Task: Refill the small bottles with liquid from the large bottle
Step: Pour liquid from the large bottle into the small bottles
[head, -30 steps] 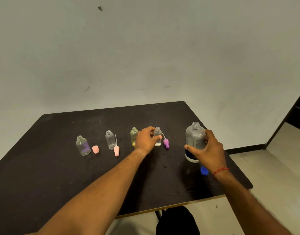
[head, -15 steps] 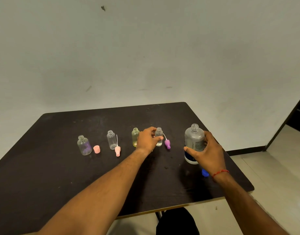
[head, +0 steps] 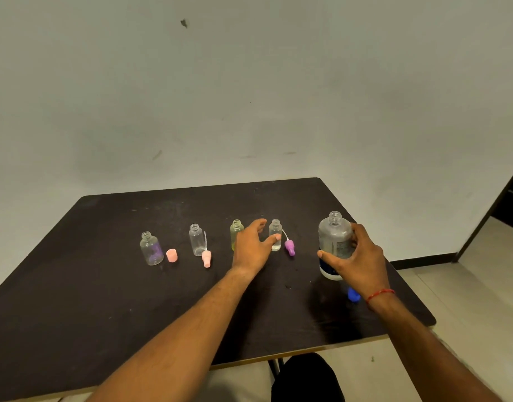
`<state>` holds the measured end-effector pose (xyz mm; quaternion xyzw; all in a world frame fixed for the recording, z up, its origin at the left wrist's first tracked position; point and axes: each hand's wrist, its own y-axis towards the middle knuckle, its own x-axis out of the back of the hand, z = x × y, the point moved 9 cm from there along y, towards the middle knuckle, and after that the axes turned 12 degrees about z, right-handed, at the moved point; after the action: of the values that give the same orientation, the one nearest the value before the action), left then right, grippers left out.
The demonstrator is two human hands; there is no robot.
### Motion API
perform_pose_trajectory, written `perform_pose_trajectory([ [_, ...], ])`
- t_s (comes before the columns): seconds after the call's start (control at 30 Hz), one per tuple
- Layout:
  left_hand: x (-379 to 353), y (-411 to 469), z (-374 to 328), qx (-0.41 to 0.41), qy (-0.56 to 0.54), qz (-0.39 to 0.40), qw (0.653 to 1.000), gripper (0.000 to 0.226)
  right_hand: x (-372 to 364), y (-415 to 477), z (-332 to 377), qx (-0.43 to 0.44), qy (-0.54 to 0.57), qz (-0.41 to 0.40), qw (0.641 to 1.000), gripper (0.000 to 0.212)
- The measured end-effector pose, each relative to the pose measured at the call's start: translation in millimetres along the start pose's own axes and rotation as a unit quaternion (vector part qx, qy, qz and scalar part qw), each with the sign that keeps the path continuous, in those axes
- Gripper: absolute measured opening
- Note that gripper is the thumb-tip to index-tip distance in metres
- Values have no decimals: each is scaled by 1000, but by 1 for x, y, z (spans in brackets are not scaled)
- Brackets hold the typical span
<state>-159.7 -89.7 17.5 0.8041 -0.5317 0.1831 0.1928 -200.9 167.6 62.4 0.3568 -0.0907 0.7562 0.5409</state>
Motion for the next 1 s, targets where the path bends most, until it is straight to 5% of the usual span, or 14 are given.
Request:
perform_pose_trajectory([
  [0.17,20,-19,5,-5,10,-47,999,55,-5,-1,9,13,10,4,1000,78],
  [0.33,51,-42,13,-14,-43,-144,989,21,-12,-3,21,31,10,7,999,76],
  [0.43,65,-44,26,4,-44,-186,981,26,-17,-4,30,42,13,15,999,76],
  [0.67,59,-16,44,70,1,-110,991,66,-27,-6,43,52,29,26,998,75],
  [0.83,54,-3,48,79,30,-82,993,32,-33,-3,43,53,14,35,998,76],
  [1.0,60,-6,44,74,19,-93,993,25,-38,0,46,58,9,39,998,75],
])
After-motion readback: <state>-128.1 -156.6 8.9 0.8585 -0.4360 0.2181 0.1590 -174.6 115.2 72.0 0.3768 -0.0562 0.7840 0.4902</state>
